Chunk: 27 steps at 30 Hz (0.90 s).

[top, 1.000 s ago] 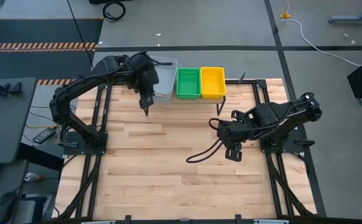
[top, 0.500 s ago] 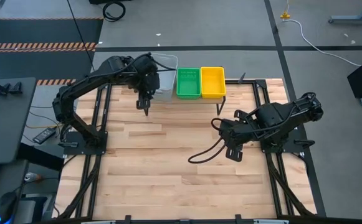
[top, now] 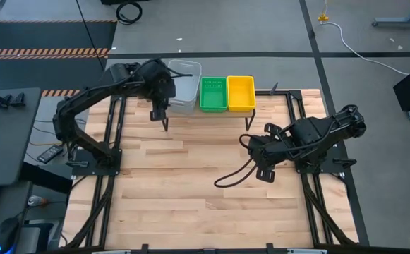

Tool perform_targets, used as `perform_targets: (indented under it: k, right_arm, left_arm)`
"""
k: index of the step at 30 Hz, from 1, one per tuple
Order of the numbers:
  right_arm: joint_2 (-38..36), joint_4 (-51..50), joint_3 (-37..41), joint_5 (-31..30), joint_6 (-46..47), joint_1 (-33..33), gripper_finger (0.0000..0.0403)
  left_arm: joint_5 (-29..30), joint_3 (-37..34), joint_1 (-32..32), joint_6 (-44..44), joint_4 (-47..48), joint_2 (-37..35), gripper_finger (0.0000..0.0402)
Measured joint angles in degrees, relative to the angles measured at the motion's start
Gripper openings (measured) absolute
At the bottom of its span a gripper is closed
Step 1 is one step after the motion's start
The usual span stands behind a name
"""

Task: Stack baskets on shelf by color
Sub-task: Stack the gray bin on top of the gray bin on the shelf

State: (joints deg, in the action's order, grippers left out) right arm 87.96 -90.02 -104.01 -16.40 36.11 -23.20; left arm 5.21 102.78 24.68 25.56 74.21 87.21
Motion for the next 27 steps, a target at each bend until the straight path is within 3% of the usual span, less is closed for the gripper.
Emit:
perform_targets:
  k: [7, 15, 27]
  right_arm:
    - [0.00, 0.00, 0.00, -0.55, -0.74, 0.50, 0.0169]
    - [0.00, 0.09, 0.01, -2.48, -0.16, 0.50, 0.0169]
    - [0.00, 0.45, 0.00, -2.64, -0.13, 0.50, 0.0169]
  left_arm:
    - [-1.45, 0.02, 4.47, 1.32, -0.05, 1.81, 0.0204]
    - [-3.40, 0.02, 4.24, -0.89, 1.48, 7.18, 0.0215]
    - [-3.35, -0.02, 3.32, -11.42, 3.44, 9.28, 0.0171]
